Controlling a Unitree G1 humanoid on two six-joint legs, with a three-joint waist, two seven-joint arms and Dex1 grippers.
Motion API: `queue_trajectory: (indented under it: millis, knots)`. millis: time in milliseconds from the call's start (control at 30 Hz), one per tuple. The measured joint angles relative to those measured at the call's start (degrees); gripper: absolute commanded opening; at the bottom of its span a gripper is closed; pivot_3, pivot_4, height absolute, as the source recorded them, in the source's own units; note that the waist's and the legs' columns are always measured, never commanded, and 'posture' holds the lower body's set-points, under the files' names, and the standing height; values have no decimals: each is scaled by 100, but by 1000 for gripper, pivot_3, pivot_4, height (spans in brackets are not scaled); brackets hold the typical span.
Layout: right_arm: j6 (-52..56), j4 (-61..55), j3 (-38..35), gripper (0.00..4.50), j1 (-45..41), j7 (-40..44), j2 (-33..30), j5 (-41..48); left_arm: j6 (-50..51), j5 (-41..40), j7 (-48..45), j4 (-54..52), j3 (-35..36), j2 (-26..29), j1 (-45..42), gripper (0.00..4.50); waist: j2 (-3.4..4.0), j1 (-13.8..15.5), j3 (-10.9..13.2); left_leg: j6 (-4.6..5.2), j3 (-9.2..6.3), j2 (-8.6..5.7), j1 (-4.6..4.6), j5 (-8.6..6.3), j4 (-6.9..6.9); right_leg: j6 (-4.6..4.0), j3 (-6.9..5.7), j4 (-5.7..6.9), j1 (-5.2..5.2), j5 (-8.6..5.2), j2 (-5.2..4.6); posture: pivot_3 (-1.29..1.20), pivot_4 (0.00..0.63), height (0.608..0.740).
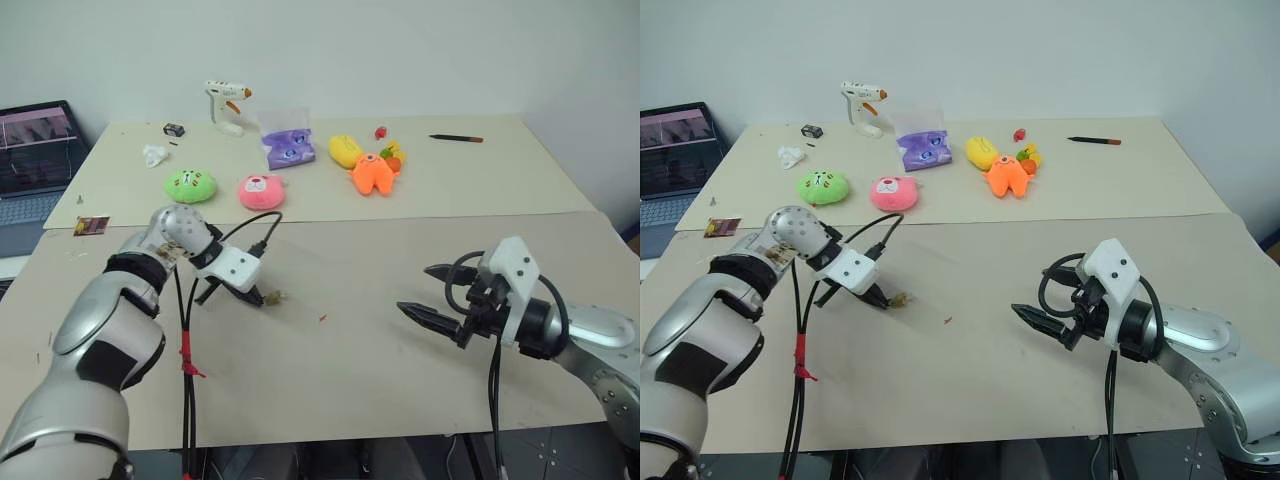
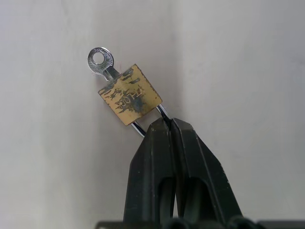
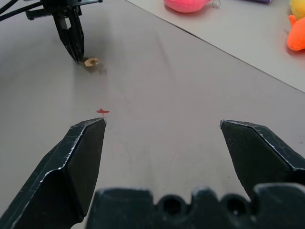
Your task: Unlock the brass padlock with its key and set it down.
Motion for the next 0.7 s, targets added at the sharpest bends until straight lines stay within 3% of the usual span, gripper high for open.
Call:
queue_trajectory:
  millis: [167, 300, 433, 533, 700]
  knots:
    - [-119, 218, 204, 4500, -193, 74, 65, -126, 1439, -704, -7, -1668, 259, 815, 938, 81, 2, 18, 0, 0, 2, 0, 8, -1, -2, 0, -4, 13, -4, 0, 2, 0, 150, 740]
    - [-213, 314, 403, 4500, -305, 139, 126, -195, 2608, -782, 100, -3329, 988, 1296, 1898, 81, 1, 80, 0, 2, 2, 0, 8, -2, -1, 0, -8, 6, -1, 0, 2, 0, 150, 740]
    - [-248, 404, 475, 4500, -359, 226, 155, -238, 2913, -556, 302, -4358, 1501, 1448, 2448, 81, 2, 127, 0, 1, 4, 0, 13, -2, -4, 0, -9, -19, 4, 0, 2, 0, 150, 740]
    - [-288, 451, 556, 4500, -459, 260, 170, -285, 2850, -175, 408, -4520, 1710, 1370, 2539, 789, 2, 148, 0, 0, 9, 0, 13, -2, -5, -1, -9, -20, 11, 1, 0, 0, 150, 740]
    - [-325, 530, 598, 4500, -508, 315, 174, -303, 2548, 367, 415, -4347, 1934, 1149, 2485, 2400, 2, 182, 0, -2, 10, 0, 14, -1, -9, -1, -9, -19, 10, 1, -1, 0, 150, 740]
